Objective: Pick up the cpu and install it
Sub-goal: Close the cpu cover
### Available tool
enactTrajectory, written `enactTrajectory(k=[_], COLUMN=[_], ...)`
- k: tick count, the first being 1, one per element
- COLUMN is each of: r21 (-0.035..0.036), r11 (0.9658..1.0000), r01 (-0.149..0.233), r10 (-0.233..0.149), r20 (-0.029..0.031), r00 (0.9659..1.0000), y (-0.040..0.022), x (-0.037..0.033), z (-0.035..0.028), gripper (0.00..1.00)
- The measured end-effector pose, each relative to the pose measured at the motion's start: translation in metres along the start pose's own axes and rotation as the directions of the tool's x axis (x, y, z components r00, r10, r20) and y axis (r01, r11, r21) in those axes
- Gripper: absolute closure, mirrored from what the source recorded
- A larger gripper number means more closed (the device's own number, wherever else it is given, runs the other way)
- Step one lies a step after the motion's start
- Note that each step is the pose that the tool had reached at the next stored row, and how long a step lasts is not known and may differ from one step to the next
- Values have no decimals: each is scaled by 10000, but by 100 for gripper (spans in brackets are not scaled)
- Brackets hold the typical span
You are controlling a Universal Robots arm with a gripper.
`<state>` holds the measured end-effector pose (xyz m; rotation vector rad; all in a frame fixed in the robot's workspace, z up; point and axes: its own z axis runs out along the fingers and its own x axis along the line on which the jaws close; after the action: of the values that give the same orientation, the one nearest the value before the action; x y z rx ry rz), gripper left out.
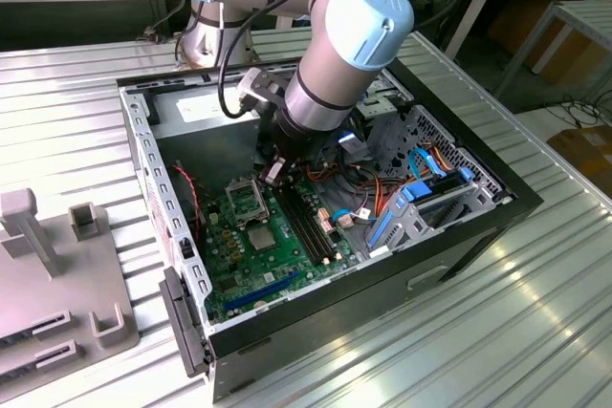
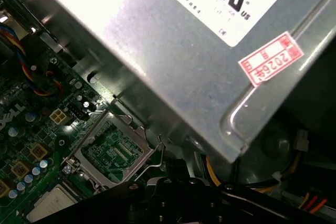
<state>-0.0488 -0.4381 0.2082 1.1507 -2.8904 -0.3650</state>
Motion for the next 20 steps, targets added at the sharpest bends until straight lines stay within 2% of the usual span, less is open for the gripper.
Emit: enactTrajectory(k=[9, 12, 16, 20], r21=[0, -1, 0, 0], r11=[10000, 10000, 10000, 10000], r01=[2, 3, 6, 3], r10=[-2, -3, -6, -3], r20=[0, 3, 0, 0], r00=[10000, 10000, 10000, 10000], y=[0, 17, 30, 41], x=[15, 46, 65, 64], z=[42, 55, 51, 13], gripper=[89, 89, 89, 89])
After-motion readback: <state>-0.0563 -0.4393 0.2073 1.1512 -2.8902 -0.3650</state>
